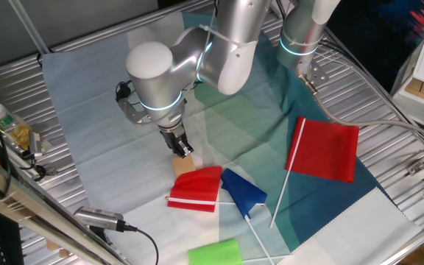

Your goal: Use the gripper to push the small block from left to right

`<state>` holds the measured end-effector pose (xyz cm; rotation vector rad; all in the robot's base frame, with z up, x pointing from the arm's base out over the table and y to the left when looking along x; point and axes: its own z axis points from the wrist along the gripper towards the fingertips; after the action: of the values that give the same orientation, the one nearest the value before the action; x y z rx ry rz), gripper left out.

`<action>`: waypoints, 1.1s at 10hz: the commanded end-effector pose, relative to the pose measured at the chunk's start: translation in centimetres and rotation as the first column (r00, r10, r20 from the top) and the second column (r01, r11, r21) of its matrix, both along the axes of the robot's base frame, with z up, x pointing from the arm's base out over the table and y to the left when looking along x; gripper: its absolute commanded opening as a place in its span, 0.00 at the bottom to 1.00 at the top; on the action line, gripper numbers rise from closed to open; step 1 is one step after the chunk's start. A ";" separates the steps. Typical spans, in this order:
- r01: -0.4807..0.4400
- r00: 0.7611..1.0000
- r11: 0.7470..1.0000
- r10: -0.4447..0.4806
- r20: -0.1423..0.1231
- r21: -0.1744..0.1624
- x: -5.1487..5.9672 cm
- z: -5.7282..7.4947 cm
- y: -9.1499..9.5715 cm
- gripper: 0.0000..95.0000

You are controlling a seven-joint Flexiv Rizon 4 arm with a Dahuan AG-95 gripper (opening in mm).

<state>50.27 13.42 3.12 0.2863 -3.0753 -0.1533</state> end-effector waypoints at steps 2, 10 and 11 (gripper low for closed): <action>-0.004 1.000 1.000 0.004 -0.004 0.000 -0.1 0.6 0.0 0.00; -0.019 1.000 1.000 0.019 -0.009 -0.001 -0.6 2.9 -0.5 0.00; -0.020 1.000 1.000 0.020 -0.010 -0.003 -0.7 3.2 -0.6 0.00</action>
<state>49.55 12.78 6.63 0.3160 -3.0612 -0.1478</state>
